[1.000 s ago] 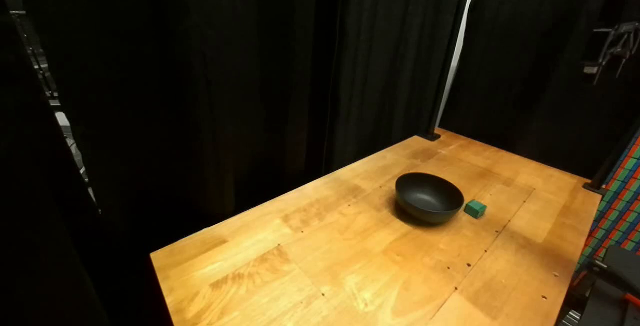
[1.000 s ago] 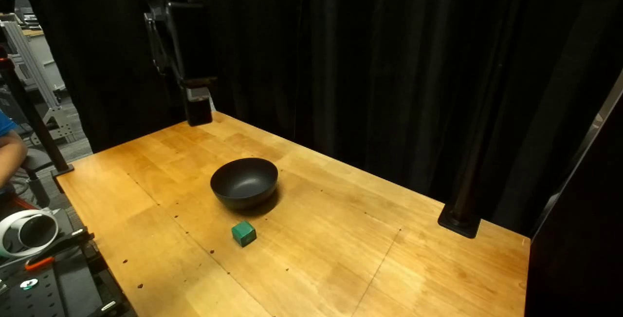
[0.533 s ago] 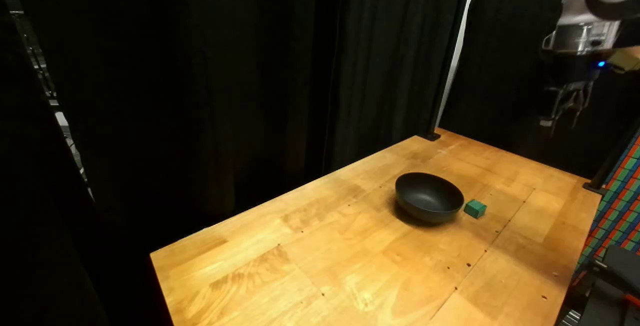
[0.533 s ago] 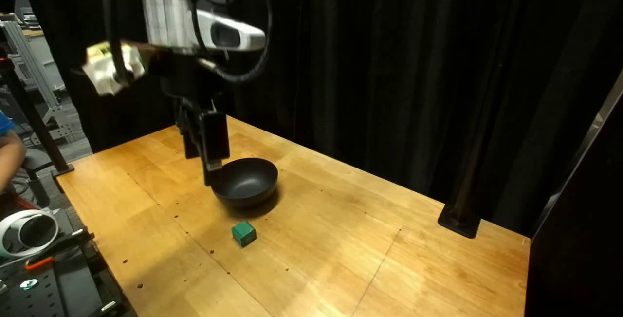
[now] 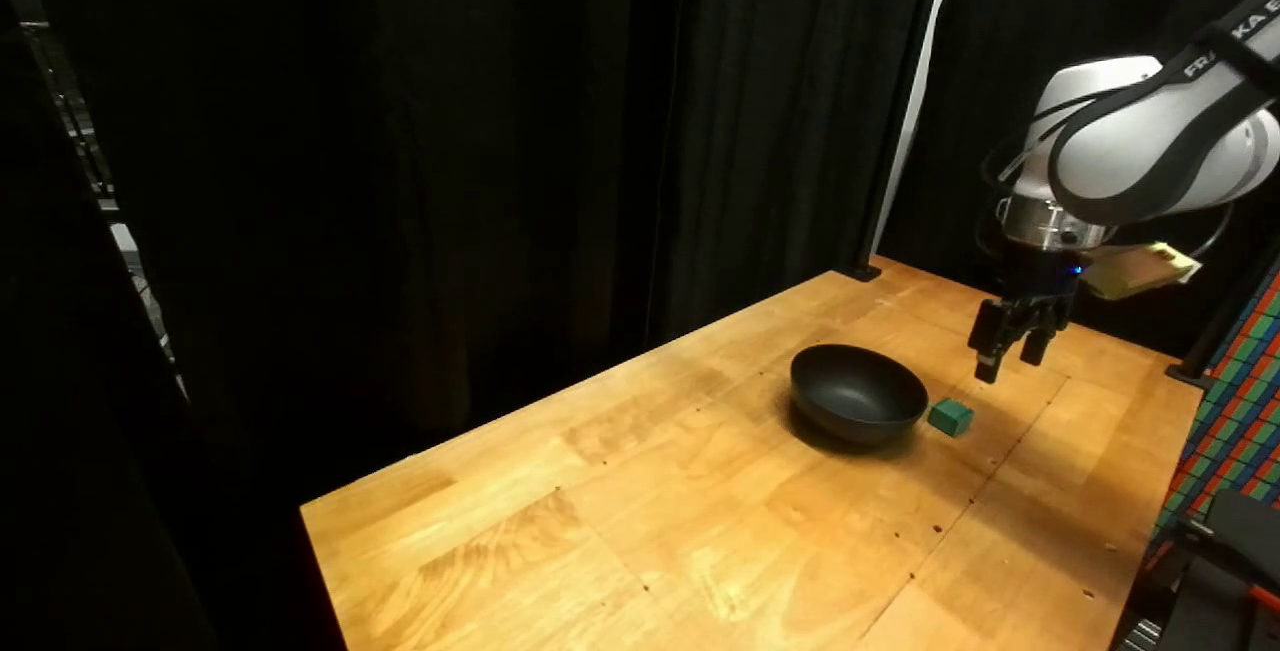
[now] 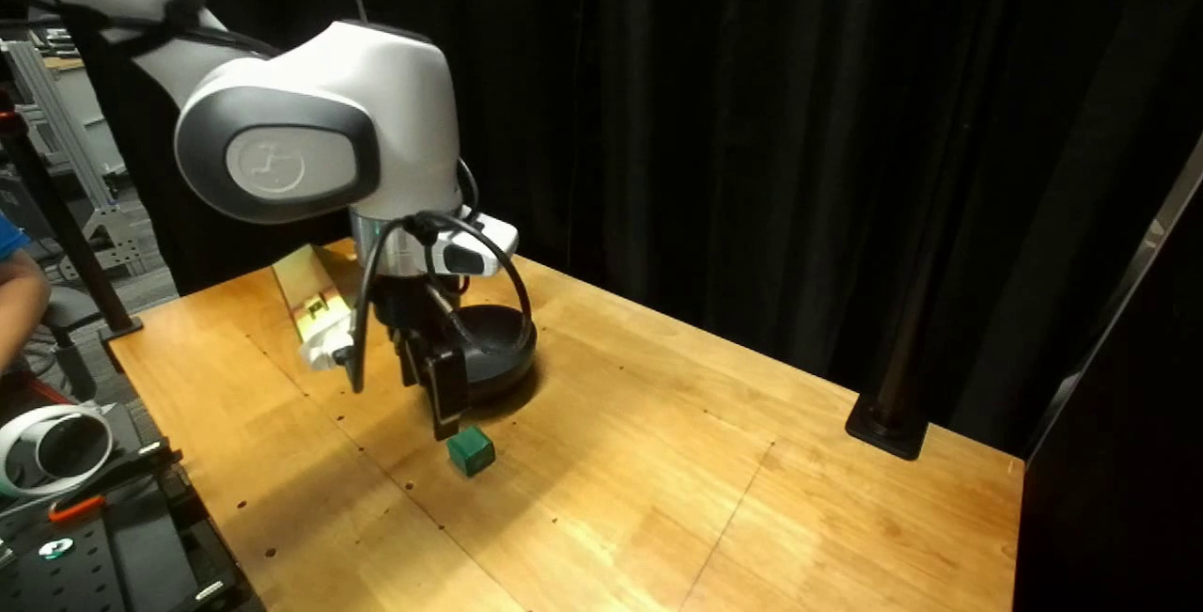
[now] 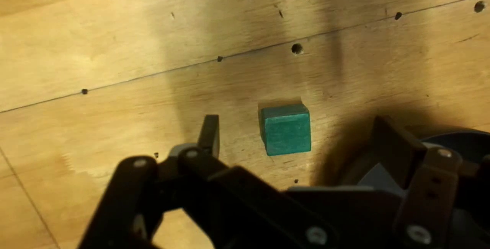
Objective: Put the green block inside the bowl
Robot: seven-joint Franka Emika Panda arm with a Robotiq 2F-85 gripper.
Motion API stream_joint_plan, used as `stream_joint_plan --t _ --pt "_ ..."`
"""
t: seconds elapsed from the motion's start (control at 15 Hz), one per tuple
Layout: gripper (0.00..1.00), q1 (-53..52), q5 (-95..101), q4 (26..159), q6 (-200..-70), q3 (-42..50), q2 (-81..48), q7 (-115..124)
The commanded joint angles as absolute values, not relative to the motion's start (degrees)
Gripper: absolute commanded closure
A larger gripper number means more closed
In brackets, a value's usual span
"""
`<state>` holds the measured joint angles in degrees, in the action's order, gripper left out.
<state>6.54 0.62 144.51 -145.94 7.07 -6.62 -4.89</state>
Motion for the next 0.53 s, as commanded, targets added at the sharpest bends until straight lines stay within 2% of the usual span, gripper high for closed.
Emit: stream_joint_plan --t 0.0,0.47 --pt "0.00 6.5 -2.1 143.5 -152.6 5.5 -12.9 -5.1" --pt "0.00 6.6 -1.5 141.3 -162.6 4.3 -21.7 -3.7"
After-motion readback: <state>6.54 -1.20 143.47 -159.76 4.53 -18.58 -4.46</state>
